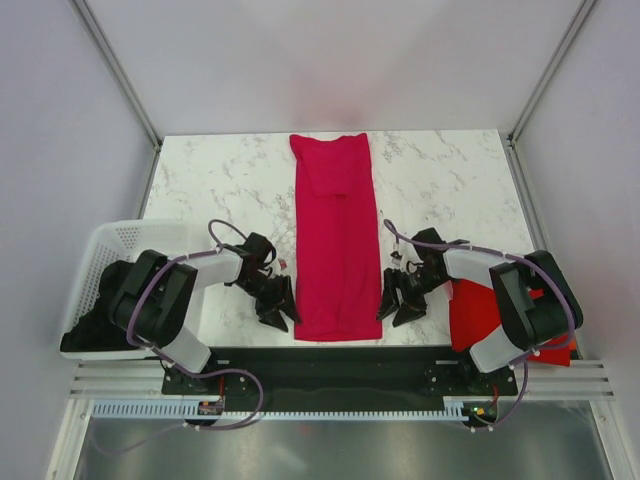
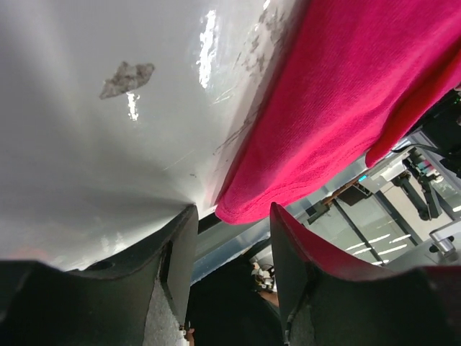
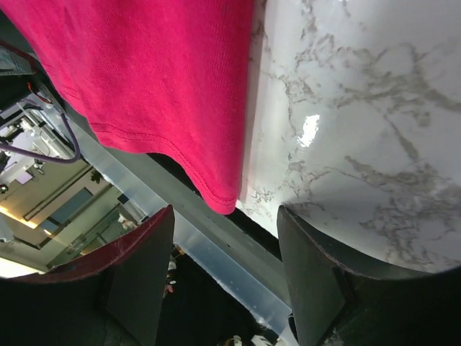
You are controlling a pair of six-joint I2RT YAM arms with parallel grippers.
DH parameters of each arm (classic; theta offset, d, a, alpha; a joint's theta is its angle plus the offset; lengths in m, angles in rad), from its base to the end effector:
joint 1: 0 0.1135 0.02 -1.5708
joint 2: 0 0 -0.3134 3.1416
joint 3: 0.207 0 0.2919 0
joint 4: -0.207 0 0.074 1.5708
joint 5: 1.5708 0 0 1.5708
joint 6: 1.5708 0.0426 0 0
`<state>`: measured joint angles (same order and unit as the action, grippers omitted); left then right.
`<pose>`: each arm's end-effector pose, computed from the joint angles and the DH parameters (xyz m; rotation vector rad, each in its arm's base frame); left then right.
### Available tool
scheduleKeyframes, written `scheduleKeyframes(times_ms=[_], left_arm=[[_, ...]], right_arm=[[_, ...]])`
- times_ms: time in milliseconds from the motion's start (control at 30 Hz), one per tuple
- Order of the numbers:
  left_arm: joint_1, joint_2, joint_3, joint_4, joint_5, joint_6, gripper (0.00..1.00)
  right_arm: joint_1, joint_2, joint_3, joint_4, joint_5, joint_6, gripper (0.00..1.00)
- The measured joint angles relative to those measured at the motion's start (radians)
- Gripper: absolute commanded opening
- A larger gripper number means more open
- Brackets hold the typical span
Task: Fold and stack the t-shirts
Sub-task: Fold the tshirt
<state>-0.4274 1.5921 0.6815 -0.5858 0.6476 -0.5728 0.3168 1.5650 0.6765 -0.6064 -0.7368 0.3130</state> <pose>0.2235 -0.1300 0.1303 0.1664 -2.7611 0.8640 0.2314 0.1060 0.1378 0.0462 -2.7919 -1.0576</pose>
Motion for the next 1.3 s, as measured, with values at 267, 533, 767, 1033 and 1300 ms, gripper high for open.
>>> scheduleKeyframes(times_ms=[267,533,767,1033,1300], left_arm=[[-0.069,-0.002,-0.018,0.056,0.021,-0.037,0.50],[-0.101,0.006,-0.018,0.090,0.018,-0.057,0.40],[-0.101,0.022,-0.018,0.106,0.010,-0.069,0.14],[-0.100,-0.002,-0.008,0.100,-0.001,-0.061,0.02],[-0.016,-0.089,0.231,-0.026,-0.059,0.036,0.02]], right_arm=[[0.061,0.048,0.006,0.013,-0.018,0.107,0.65],[0.109,0.081,0.007,0.038,-0.033,0.168,0.57],[0.119,0.121,0.029,0.060,-0.021,0.144,0.04],[0.119,0.133,0.055,0.079,-0.003,0.115,0.00],[0.057,0.024,0.235,-0.005,-0.021,0.068,0.00]])
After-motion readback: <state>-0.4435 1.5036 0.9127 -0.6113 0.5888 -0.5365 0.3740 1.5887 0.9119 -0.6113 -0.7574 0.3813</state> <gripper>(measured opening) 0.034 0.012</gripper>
